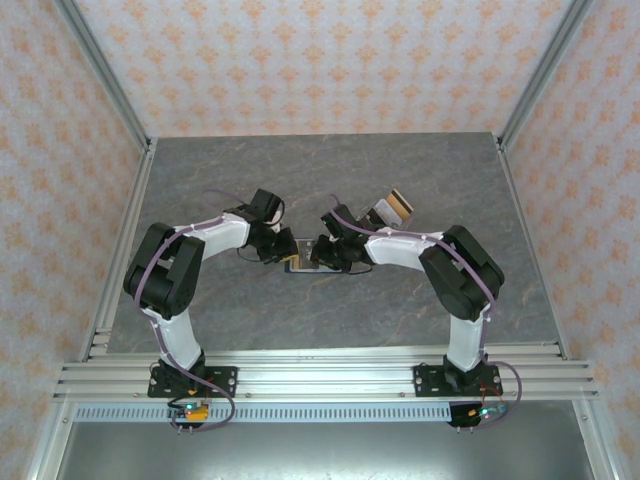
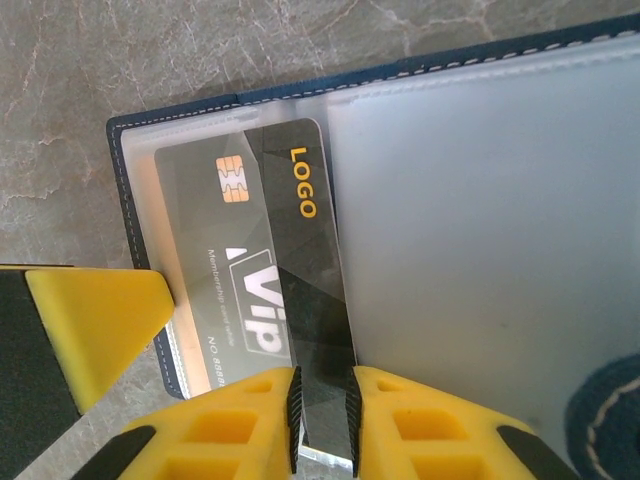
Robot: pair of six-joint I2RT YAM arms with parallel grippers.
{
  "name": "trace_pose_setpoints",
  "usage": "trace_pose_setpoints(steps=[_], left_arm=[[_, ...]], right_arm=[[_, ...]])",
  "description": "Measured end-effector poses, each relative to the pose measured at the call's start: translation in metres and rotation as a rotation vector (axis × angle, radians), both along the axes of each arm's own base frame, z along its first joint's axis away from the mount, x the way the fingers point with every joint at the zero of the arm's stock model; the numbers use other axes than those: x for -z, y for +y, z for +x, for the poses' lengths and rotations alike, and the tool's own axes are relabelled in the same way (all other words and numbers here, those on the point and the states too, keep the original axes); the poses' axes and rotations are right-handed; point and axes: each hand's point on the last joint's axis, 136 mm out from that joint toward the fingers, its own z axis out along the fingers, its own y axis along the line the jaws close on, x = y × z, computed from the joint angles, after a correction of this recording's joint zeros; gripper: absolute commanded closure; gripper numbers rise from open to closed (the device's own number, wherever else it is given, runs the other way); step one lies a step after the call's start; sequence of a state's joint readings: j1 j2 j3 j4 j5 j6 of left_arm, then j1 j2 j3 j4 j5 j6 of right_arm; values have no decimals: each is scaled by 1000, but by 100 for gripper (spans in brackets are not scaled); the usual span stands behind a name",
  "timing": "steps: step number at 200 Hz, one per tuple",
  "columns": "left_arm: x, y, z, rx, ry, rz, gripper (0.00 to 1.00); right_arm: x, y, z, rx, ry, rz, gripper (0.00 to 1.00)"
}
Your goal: Take the credit cards out of the card holder
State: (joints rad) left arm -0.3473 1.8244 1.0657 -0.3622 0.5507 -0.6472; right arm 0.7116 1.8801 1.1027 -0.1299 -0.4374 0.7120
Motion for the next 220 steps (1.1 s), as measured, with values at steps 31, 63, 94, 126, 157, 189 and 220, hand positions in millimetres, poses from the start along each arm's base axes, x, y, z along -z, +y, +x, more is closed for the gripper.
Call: trace_pose_setpoints(steps=[31,63,94,126,157,189,220], left_arm=[[0,0,0,0,0,1,85],[-5,0,0,-1,-8,-4,78],[-21,-1,1,-8,-38,-18,77],[-31,-5,1,-4,-49,-48,82],[-24,-13,-2,8,-23,-66,83],[-7,-15,-6,10,20,-54,84],[-4,-15,-4,4,20,-49,84]], right_arm=[[-2,-1,0,-4,-9,3,77],[-11,-6,1,7,-27,16,77],[-11,-10,4,19,-30,23,77],[-9,-6,6,16,-24,48,78],[-3,-3,5,9,-8,57,78],[2,-5,6,13,1,49,78],[3,-4,6,10,2,54,78]])
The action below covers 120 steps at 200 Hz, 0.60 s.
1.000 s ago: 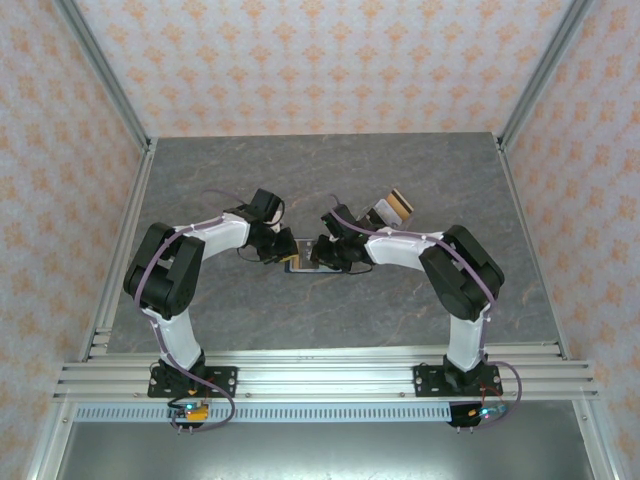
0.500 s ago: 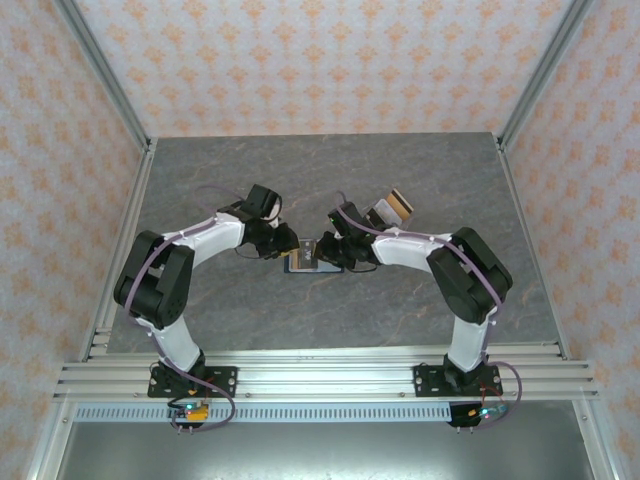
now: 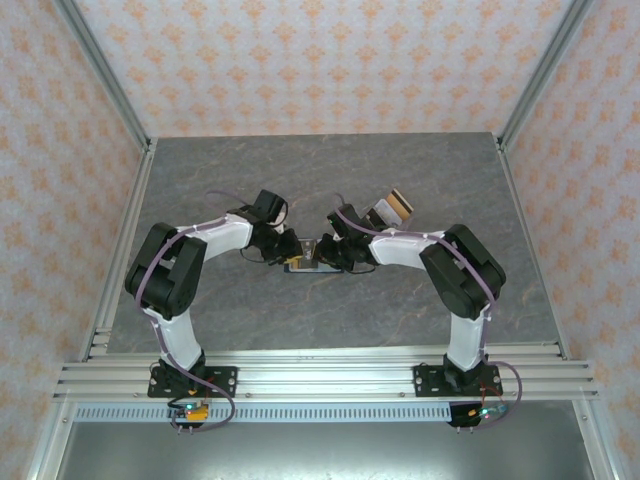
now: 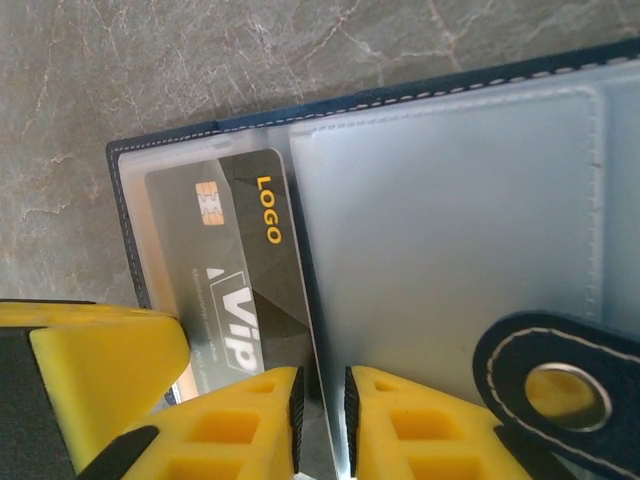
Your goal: Take the credit cards out of the card holder
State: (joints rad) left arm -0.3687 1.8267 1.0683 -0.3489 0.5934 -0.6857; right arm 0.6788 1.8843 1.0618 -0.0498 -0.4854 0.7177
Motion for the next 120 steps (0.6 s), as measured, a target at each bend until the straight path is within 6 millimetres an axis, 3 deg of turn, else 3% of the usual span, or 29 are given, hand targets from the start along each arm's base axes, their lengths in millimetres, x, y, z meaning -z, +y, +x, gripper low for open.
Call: trace_pose_setpoints(steps=[77,120], left_arm=[[5,2,0,-17,-7,-4,84],[5,1,2,-23,-12,-7,84]], right_arm=[[-1,7,3,-22,7,56,79],[-1,5,7,-16,3,69,87]])
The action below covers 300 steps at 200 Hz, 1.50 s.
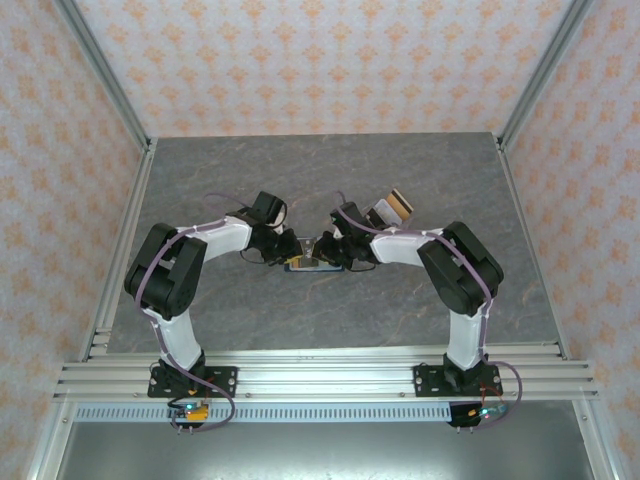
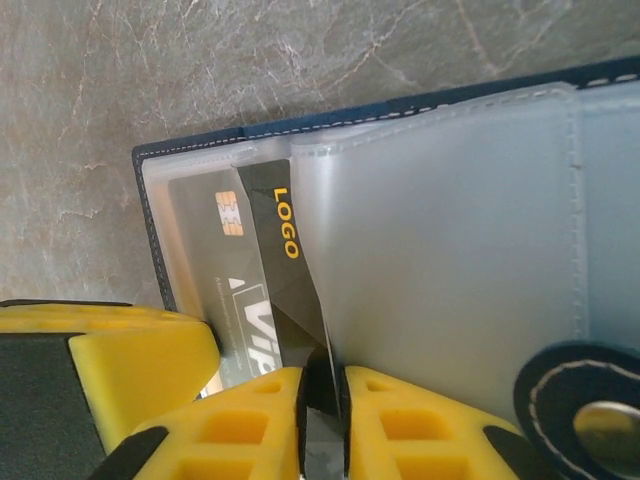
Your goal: Take the credit cards out of the card holder
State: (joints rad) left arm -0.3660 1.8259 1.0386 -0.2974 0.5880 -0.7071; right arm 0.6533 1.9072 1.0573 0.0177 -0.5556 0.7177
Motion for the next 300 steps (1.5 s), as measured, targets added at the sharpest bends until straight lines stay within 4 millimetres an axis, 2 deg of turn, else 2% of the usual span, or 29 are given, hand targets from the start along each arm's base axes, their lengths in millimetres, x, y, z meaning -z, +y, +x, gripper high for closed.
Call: trace_pose_setpoints(steps=[48,119,140,160,181,217,256,276,300], left_arm=[[-3,-1,2,0,-11,-3,74],[-7,0,3,-4,-22,-8,66],[-12,8,7,-25,-32,-10,61],[-24,26,12,-72,-58,-19,53],[-46,39,20,-112,-114,-44,41],[-89,26,24,-97,-225,-175,26],[-122,7,27,-74,-298,-353,28],[-140,-1,28,-62,-337,-431,46],[-162,-5,28,-46,-402,-491,56]], right_arm=[[-2,-5,0,-1,-25,1,98],[-20,-16,-1,-16,-109,-18,100],[-30,-22,-1,-11,-148,-24,100],[-45,-27,-3,-12,-186,-12,100],[-64,-26,-4,-30,-226,26,100],[-103,-16,-8,-85,-282,151,100],[-141,-12,-6,-120,-309,304,100],[-152,-12,-4,-122,-303,363,100],[-163,-13,0,-116,-298,420,100]])
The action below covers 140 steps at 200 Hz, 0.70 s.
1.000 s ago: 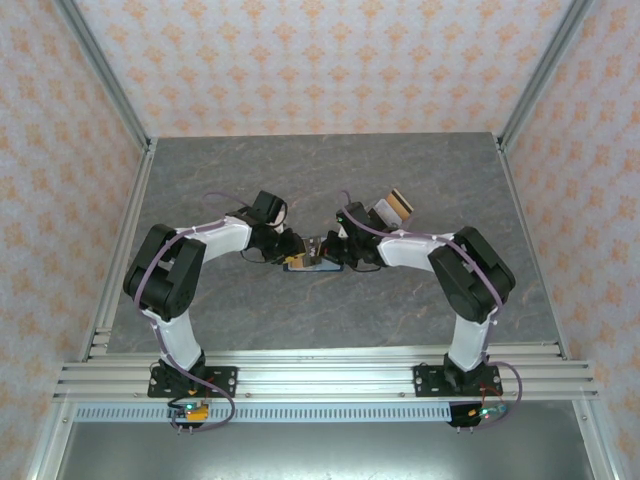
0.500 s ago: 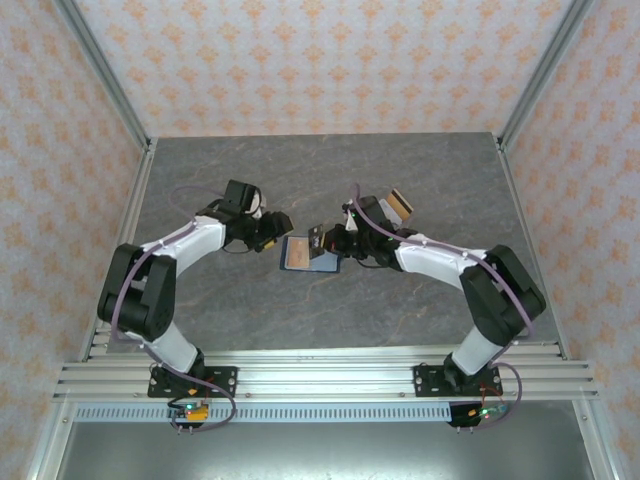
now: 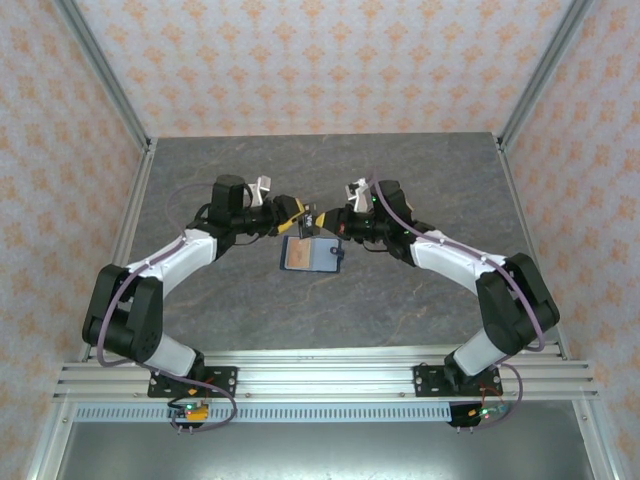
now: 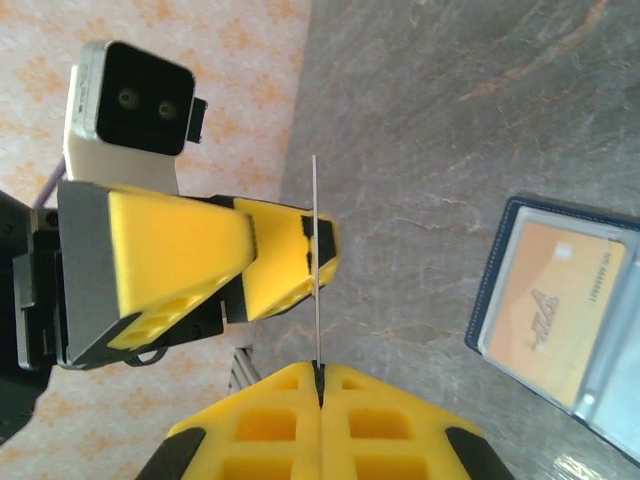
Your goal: Take the credit cards out of the card holder
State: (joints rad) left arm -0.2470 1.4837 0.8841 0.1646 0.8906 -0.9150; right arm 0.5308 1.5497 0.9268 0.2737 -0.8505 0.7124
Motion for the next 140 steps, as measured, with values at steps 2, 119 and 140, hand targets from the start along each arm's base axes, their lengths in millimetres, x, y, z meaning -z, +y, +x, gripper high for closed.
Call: trace_pose_setpoints(steps=[2,119,140], left_arm=[[-2,0,0,1,-7,-5,57],[-27,-6,0,6,-64,-111,89],[-36,-8,0,13,-86,-137,93]], right_arm=[[-1,0,0,-1,-1,5,100],[-26,3,3,-13,11,121,83],[-27,3,5,-4,49,137,74]])
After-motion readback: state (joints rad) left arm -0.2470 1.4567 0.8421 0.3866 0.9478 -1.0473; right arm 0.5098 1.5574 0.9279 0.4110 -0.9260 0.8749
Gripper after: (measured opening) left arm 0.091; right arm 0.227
